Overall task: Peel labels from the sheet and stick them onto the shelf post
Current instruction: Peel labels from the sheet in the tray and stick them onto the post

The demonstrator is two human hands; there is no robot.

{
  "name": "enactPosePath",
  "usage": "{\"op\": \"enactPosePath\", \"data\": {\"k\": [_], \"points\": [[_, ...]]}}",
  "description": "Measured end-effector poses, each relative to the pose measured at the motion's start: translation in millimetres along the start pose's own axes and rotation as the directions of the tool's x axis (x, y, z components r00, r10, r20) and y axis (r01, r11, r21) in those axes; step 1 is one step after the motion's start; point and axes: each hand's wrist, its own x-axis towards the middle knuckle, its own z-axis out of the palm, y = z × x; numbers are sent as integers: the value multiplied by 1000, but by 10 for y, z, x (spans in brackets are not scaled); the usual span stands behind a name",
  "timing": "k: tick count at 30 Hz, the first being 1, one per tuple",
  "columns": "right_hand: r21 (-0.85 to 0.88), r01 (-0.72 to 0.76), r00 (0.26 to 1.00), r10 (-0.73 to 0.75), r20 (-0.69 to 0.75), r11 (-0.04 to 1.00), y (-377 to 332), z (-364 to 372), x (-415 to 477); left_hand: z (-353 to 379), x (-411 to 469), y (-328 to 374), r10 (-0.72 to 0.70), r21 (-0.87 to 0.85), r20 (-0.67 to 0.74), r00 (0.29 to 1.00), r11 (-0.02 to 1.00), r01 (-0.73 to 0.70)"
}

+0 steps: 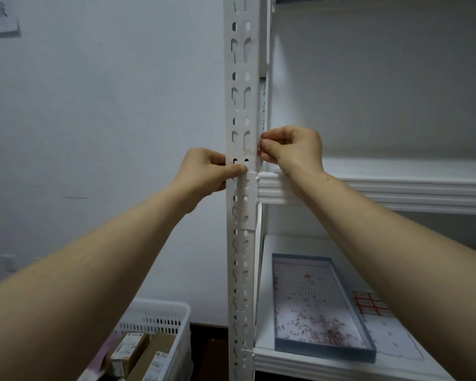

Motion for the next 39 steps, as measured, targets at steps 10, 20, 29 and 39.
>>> {"op": "enactPosePath", "data": {"k": [10, 20, 29, 39], "points": [[-8, 10, 1000, -10, 2, 1000, 9, -2, -6, 54, -3, -14, 14, 58, -47, 999, 998, -11], [-7, 7, 1000, -7, -3, 1000, 1, 2, -10, 79, 16, -40, 26, 63, -75, 997, 998, -21], [-7, 5, 1000, -5, -4, 1000, -5, 6, -13, 90, 65, -104, 16, 60, -95, 995, 998, -10], [3, 2, 1000, -2, -8, 1000, 21, 17, 13, 106, 74, -127, 34, 90, -132, 991, 996, -23]]}}
